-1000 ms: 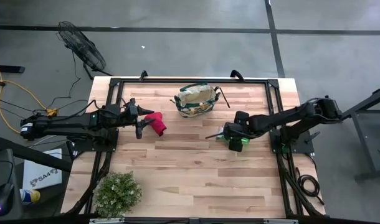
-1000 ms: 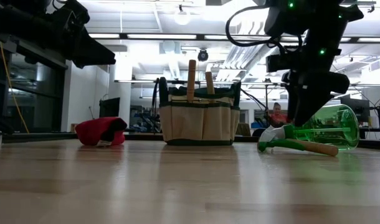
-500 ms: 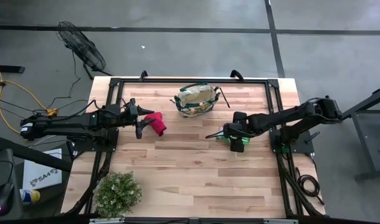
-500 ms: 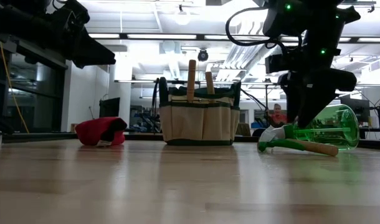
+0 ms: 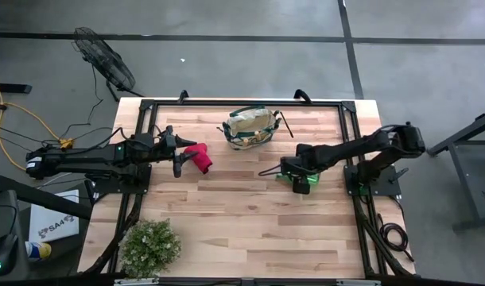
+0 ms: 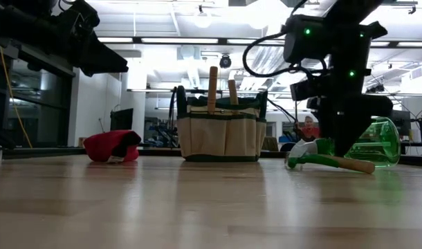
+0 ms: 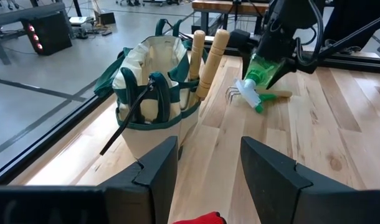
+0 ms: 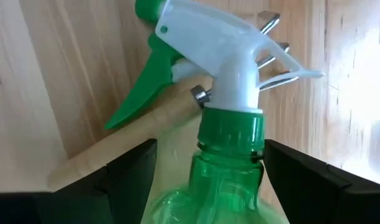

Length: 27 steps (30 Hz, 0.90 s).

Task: Pick & Place Garden tools in Gardening bag
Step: Put the green spray bottle into the gardening bag

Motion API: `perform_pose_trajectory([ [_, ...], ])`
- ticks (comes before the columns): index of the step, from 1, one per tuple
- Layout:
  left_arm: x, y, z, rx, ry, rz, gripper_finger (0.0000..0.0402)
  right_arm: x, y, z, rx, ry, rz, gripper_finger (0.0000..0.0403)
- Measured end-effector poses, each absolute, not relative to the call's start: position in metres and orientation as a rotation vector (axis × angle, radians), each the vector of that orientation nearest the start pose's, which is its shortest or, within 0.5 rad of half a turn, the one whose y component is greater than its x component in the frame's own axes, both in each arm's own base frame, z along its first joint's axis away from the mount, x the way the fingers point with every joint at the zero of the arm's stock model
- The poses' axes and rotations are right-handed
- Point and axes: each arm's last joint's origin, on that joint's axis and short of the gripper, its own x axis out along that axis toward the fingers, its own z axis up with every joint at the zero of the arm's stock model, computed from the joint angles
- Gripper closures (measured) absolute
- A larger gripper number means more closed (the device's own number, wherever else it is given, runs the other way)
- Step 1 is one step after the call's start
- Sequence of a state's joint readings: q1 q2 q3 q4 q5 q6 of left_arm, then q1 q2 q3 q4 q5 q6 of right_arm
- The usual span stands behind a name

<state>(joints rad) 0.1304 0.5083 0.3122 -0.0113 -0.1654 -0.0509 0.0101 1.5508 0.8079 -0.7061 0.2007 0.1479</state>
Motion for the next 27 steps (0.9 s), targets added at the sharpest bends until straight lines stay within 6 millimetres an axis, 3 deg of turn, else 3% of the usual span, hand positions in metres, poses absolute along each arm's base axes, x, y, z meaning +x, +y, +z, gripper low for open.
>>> perform_pose_trajectory([
  [11, 0.1337, 0.0224, 0.2225, -0.047, 0.208, 0.3, 0.0231, 0.2472, -0.0033, 0.1476, -0.05, 1.435, -0.248, 0.0128],
  [27, 0.1337, 0.0223, 0.2226, -0.05, 0.207, 0.3, 0.0231, 0.2473, -0.0033, 0.1478, -0.051, 1.433, -0.253, 0.0262],
])
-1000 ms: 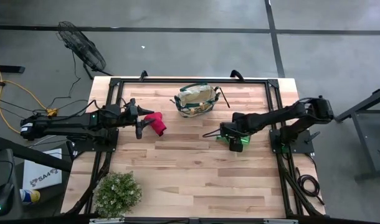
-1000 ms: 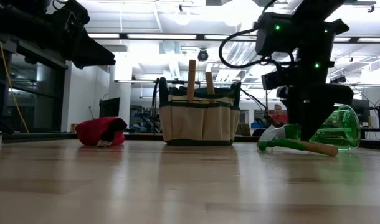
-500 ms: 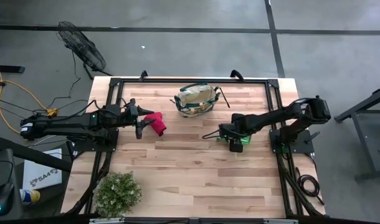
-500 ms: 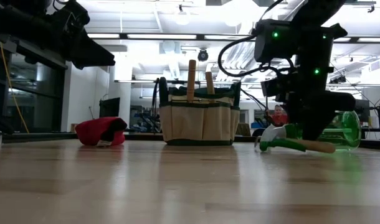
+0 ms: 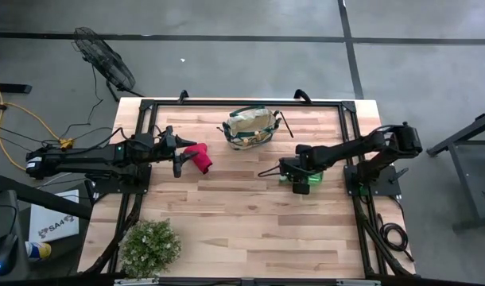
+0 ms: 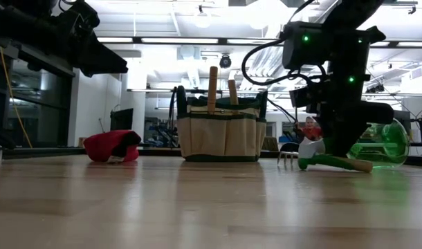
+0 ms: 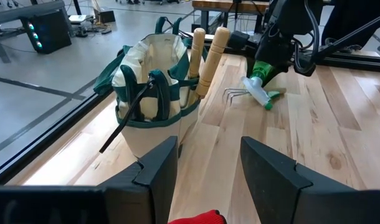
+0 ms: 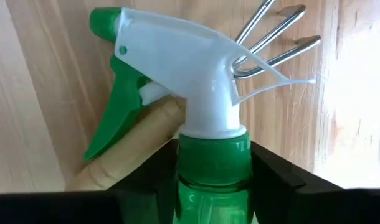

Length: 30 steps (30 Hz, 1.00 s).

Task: Pick & Place Garden tools in Gardening bag
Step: Put the green spray bottle into the gardening bag

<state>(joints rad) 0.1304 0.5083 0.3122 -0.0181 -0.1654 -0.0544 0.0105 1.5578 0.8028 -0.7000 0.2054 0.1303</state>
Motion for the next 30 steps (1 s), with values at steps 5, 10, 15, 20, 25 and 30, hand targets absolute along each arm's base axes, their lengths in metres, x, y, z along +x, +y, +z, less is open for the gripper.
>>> perform_pose_trajectory([
  [5, 0.134, 0.022, 0.223, -0.05, 0.207, 0.301, 0.0231, 0.247, -0.003, 0.148, -0.036, 1.431, -0.267, 0.0263],
  [10, 0.134, 0.022, 0.223, -0.05, 0.207, 0.301, 0.0231, 0.245, -0.003, 0.15, 0.012, 1.431, -0.31, 0.0254],
  [15, 0.134, 0.022, 0.223, -0.053, 0.207, 0.301, 0.0231, 0.241, -0.003, 0.162, 0.023, 1.391, -0.315, 0.0263],
  [20, 0.134, 0.022, 0.223, -0.053, 0.207, 0.301, 0.0231, 0.236, -0.004, 0.18, 0.011, 1.3, -0.342, 0.0263],
  [25, 0.134, 0.022, 0.223, -0.053, 0.207, 0.301, 0.0231, 0.232, -0.007, 0.209, -0.02, 1.165, -0.389, 0.0263],
  [30, 0.134, 0.022, 0.223, -0.053, 0.206, 0.301, 0.0231, 0.238, -0.008, 0.249, -0.084, 0.957, -0.411, 0.0262],
])
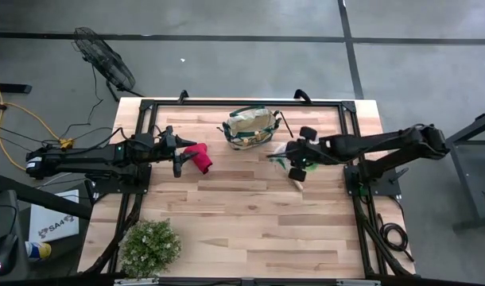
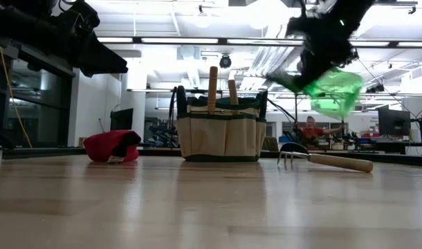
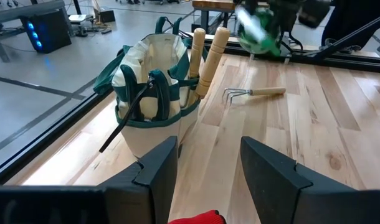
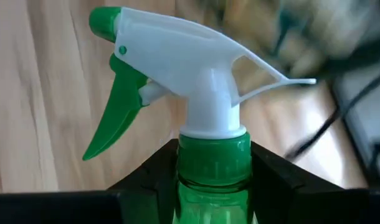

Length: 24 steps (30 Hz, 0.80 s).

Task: Pick & Place Garden tools in Gardening bag
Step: Put the green spray bottle into the gardening bag

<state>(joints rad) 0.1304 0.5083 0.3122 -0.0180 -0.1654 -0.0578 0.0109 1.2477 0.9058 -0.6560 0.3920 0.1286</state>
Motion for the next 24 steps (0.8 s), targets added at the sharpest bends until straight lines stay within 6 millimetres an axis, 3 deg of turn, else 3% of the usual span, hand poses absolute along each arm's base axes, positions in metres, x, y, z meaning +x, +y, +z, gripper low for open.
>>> perform_pose_trajectory([
  [8, 0.134, 0.022, 0.223, -0.054, 0.206, 0.301, 0.0231, 0.262, -0.011, 0.287, -0.25, 0.59, -0.389, 0.0262],
  [15, 0.134, 0.022, 0.222, -0.054, 0.214, 0.301, 0.0231, 0.273, -0.031, 0.311, -0.287, 0.349, -0.471, 0.0262],
  [20, 0.134, 0.022, 0.222, -0.054, 0.214, 0.301, 0.0231, 0.277, -0.05, 0.318, -0.202, 0.228, -0.523, 0.0262],
  [24, 0.133, 0.022, 0.222, -0.054, 0.214, 0.301, 0.0231, 0.287, -0.068, 0.314, -0.147, 0.167, -0.52, 0.0262],
])
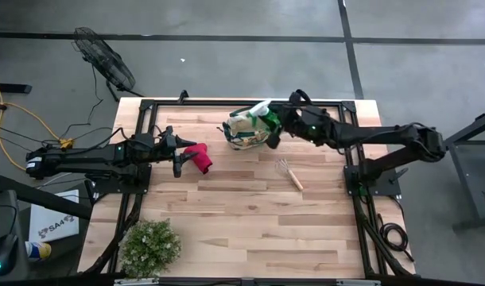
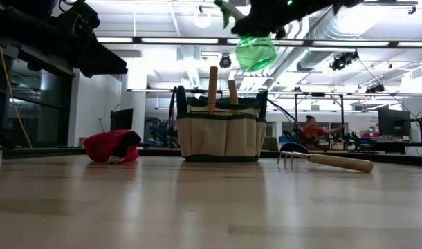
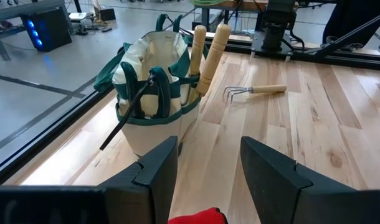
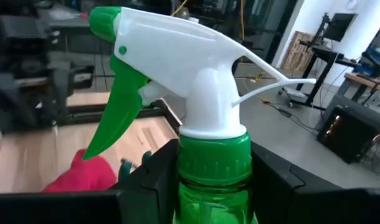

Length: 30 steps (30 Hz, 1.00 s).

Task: Pick & Place Garden tools in Gardening bag
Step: Put the green spray bottle into the gardening bag

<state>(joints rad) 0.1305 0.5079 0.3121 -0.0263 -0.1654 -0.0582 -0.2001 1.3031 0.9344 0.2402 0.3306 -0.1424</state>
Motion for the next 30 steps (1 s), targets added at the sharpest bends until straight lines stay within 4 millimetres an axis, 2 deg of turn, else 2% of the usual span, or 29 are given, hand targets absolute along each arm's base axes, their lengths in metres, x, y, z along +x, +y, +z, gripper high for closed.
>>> perform_pose_trajectory([
  [7, 0.133, 0.022, 0.222, -0.054, 0.216, 0.301, 0.0231, 0.314, -0.094, 0.288, -0.096, 0.099, -0.571, 0.0262],
  [14, 0.133, 0.022, 0.222, -0.053, 0.217, 0.301, 0.0231, 0.333, -0.109, 0.265, -0.044, 0.038, -0.598, 0.0261],
  [19, 0.133, 0.022, 0.221, -0.053, 0.228, 0.301, 0.0231, 0.342, -0.112, 0.252, -0.043, 0.004, -0.602, 0.0261],
  [23, 0.133, 0.022, 0.219, -0.053, 0.243, 0.301, 0.0231, 0.335, -0.112, 0.242, -0.042, -0.044, -0.629, 0.0261],
  [30, 0.133, 0.022, 0.219, -0.057, 0.244, 0.301, 0.0231, 0.307, -0.117, 0.221, 0.013, -0.188, -0.653, 0.0261],
])
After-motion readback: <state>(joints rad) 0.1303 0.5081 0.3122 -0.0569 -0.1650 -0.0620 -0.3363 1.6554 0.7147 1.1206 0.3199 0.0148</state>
